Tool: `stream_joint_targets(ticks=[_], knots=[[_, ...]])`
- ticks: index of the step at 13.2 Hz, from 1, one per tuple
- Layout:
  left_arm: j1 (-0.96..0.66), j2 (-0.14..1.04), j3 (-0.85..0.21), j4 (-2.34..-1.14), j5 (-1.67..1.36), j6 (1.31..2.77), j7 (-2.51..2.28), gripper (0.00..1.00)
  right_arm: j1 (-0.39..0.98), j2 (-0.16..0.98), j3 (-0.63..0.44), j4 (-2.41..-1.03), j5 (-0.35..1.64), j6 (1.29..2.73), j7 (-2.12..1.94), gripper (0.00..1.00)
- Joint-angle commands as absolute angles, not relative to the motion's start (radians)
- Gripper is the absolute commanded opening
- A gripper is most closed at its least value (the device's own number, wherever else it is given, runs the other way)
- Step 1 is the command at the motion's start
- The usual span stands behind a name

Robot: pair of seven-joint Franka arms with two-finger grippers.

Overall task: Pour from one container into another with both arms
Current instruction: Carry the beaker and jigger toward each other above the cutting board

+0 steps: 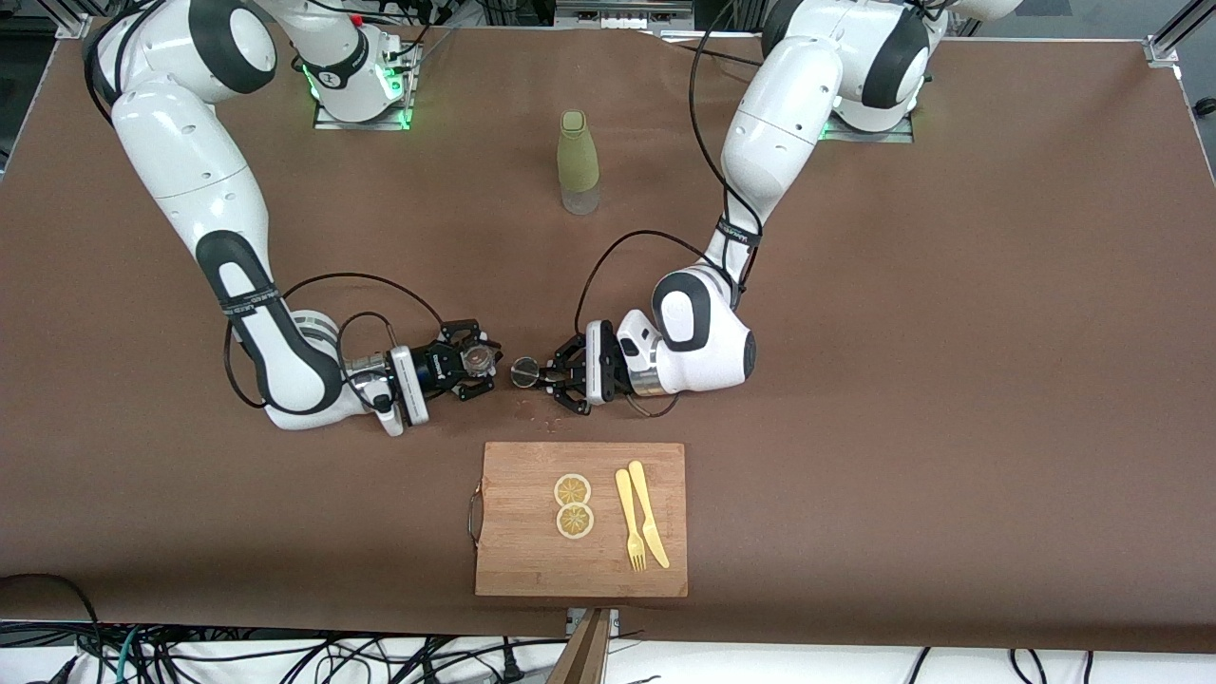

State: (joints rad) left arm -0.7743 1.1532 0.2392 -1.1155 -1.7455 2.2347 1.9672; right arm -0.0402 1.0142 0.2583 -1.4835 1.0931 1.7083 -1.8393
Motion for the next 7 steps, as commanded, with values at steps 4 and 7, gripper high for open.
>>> stream_joint_targets(ticks=[4, 7], knots=[[-0.79, 1.187, 0.261, -1.071, -1.781, 2.247, 1.956, 0.0, -0.034, 0.997, 0.34, -1.486, 1.0, 1.701, -1.72, 0.07], [-0.79, 1.187, 0.262, -1.069, -1.782, 2.247, 1.931, 0.0, -0.034, 0.997, 0.339, -1.433, 0.986, 1.683, -1.681, 0.07]])
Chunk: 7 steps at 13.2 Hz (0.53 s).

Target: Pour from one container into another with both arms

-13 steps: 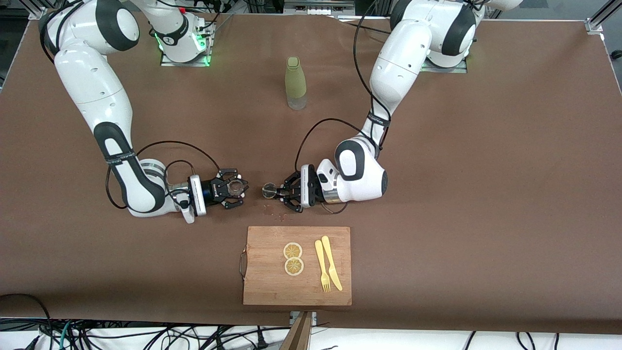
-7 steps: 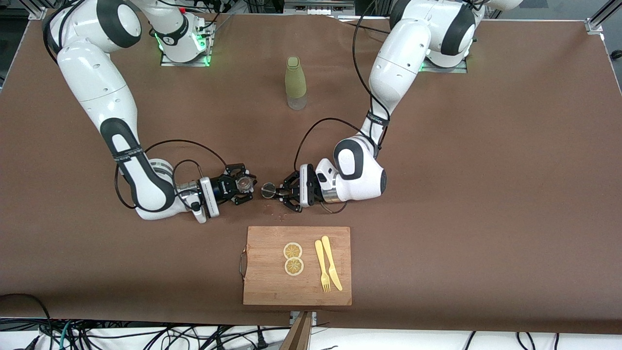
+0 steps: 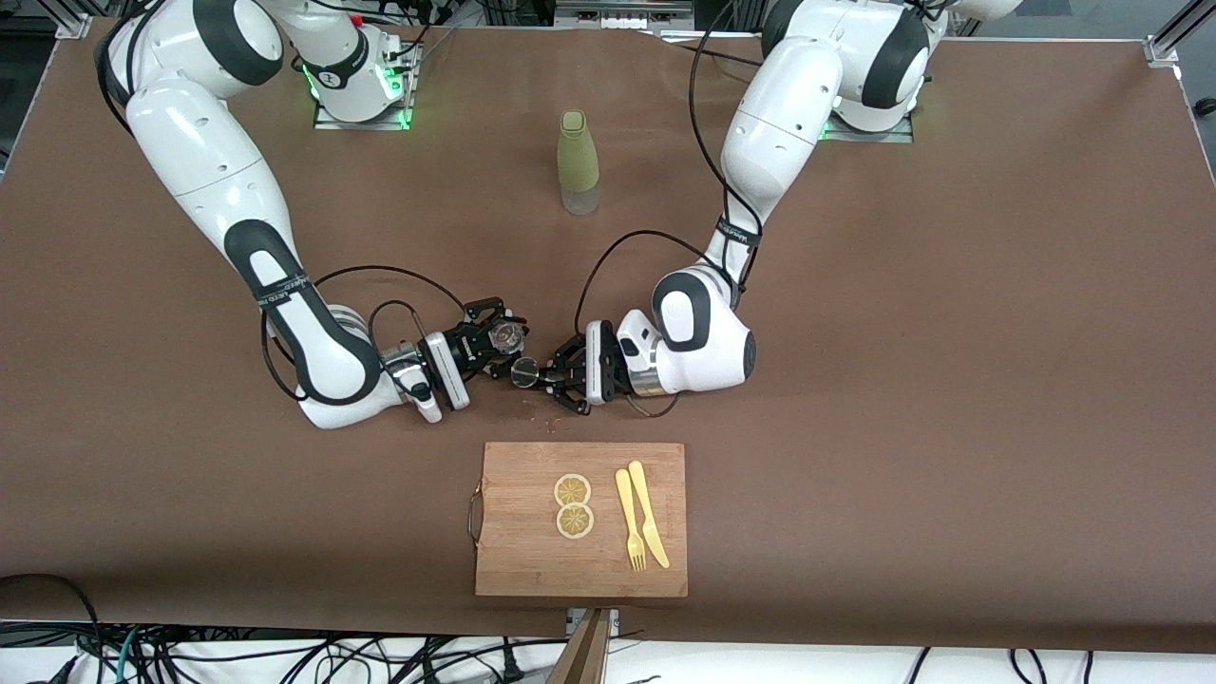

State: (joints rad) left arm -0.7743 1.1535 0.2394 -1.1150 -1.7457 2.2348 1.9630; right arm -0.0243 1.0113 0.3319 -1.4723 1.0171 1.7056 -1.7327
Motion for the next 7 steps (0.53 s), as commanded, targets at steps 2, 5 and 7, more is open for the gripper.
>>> stream_joint_targets(ticks=[2, 5, 7], knots=[[-0.79, 1.187, 0.262, -1.069, -1.782, 2.247, 1.911, 0.0, -0.034, 0.999, 0.337, -1.393, 0.96, 1.649, -1.622, 0.07], [-0.79, 1.18, 0.264, -1.071, -1.784, 2.238, 1.887, 0.0, -0.034, 1.0, 0.336, -1.367, 0.959, 1.647, -1.58, 0.07], [-0.79, 1.175, 0.265, -1.071, -1.79, 2.221, 1.862, 0.0, -0.032, 1.003, 0.333, -1.367, 0.956, 1.658, -1.572, 0.07]])
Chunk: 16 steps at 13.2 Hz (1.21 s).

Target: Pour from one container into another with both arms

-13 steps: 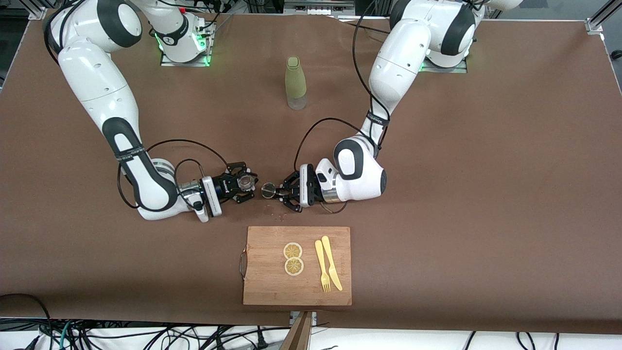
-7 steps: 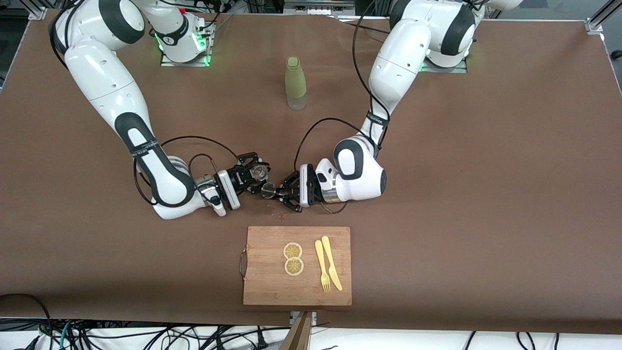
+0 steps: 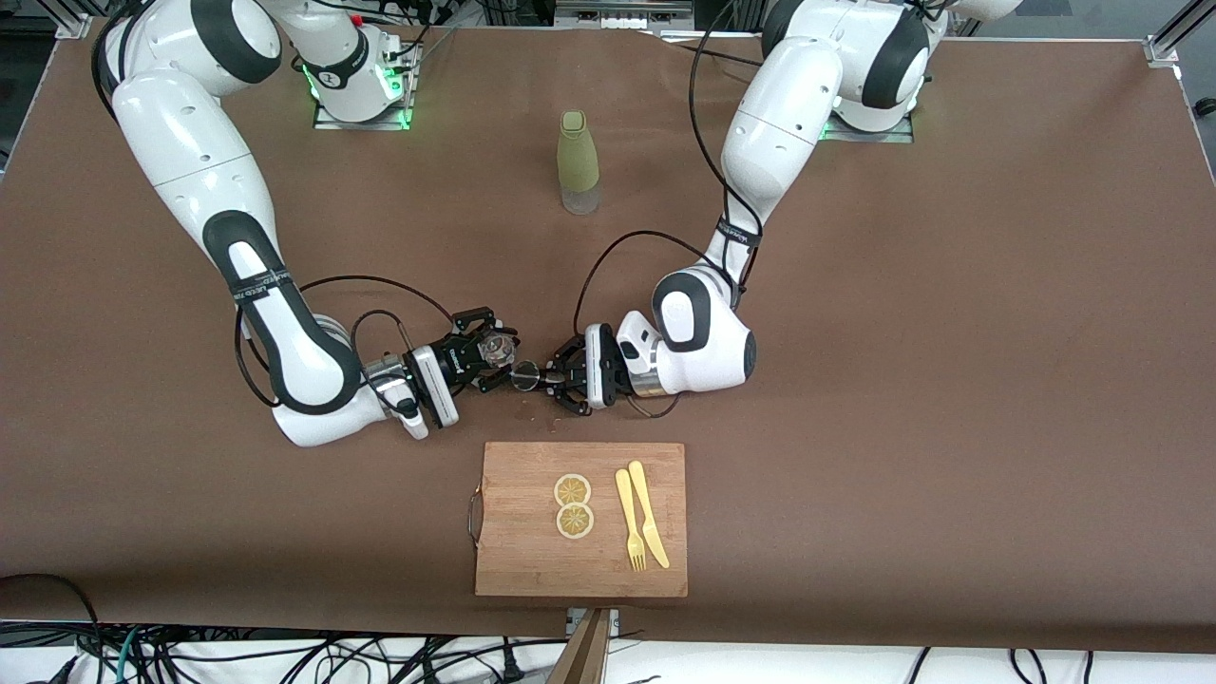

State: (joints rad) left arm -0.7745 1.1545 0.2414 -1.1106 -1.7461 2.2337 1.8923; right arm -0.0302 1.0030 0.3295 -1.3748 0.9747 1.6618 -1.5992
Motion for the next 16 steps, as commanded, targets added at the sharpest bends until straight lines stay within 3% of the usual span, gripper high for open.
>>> stream_joint_targets(ticks=[1, 16], knots=[[-0.788, 1.174, 0.265, -1.072, -1.79, 2.22, 1.85, 0.0, -0.031, 1.005, 0.331, -1.368, 0.957, 1.672, -1.569, 0.07], [-0.788, 1.161, 0.265, -1.074, -1.816, 2.174, 1.77, 0.0, -0.017, 1.006, 0.342, -1.347, 0.911, 1.75, -1.341, 0.06]])
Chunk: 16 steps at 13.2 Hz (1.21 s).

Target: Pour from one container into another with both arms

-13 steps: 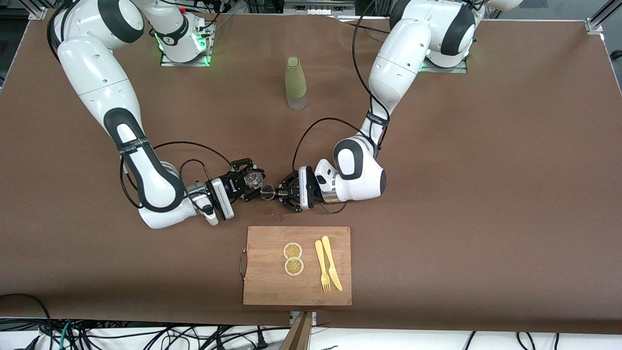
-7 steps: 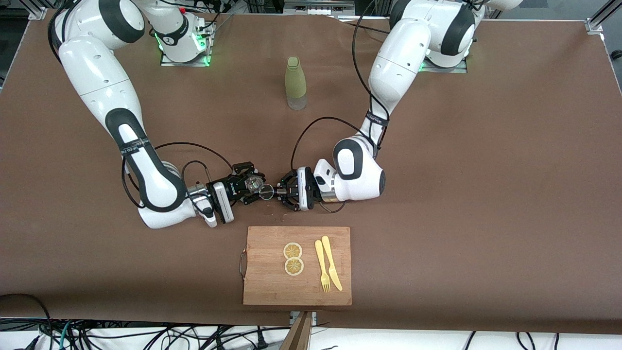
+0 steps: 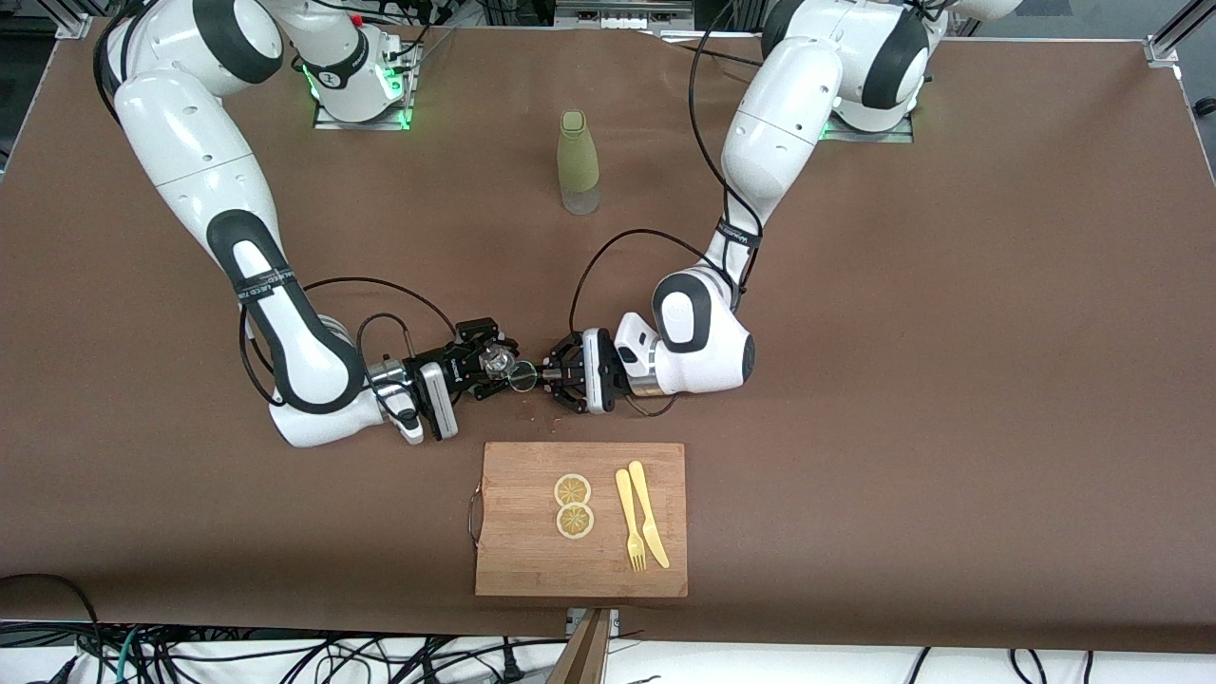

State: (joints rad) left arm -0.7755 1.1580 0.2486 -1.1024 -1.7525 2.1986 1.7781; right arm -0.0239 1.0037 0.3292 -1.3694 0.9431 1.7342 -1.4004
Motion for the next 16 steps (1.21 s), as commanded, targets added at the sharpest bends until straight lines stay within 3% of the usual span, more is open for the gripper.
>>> stream_joint_targets(ticks=[1, 16], knots=[[-0.788, 1.16, 0.265, -1.074, -1.816, 2.166, 1.769, 0.0, -0.017, 1.005, 0.353, -1.347, 0.893, 1.75, -1.319, 0.05], [-0.785, 1.158, 0.267, -1.072, -1.841, 2.135, 1.77, 0.0, -0.017, 1.003, 0.364, -1.322, 0.854, 1.73, -1.203, 0.05]])
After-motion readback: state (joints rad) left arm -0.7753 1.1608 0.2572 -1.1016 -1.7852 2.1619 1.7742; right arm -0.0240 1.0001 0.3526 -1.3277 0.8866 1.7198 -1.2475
